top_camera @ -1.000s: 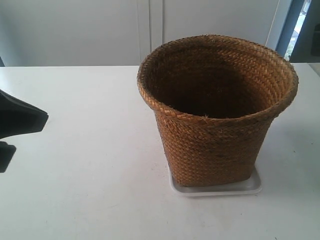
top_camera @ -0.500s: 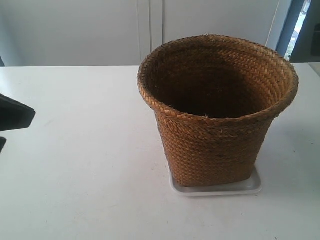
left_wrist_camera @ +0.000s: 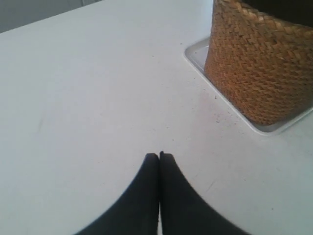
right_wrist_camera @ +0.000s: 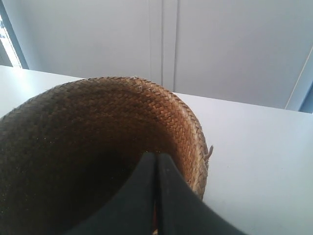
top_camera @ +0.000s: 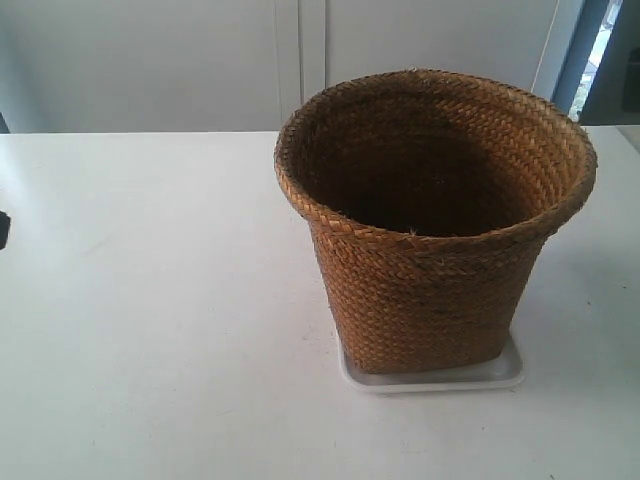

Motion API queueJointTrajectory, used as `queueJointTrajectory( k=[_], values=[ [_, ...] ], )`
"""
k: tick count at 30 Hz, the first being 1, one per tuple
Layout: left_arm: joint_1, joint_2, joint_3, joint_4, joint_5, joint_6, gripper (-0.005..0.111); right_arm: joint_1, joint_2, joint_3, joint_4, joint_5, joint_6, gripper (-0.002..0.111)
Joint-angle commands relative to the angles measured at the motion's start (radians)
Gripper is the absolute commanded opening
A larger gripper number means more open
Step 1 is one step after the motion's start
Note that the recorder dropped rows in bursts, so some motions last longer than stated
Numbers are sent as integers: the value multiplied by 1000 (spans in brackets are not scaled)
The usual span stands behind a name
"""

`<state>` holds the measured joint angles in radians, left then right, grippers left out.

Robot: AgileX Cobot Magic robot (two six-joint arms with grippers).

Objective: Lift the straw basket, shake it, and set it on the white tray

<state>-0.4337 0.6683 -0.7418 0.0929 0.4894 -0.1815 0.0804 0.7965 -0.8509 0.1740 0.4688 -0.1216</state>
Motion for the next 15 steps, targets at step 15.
queueJointTrajectory(
  k=[15],
  values=[
    [240, -390, 344, 23, -258, 6, 0, -11, -6, 4, -1, 1, -7, 0]
  ],
)
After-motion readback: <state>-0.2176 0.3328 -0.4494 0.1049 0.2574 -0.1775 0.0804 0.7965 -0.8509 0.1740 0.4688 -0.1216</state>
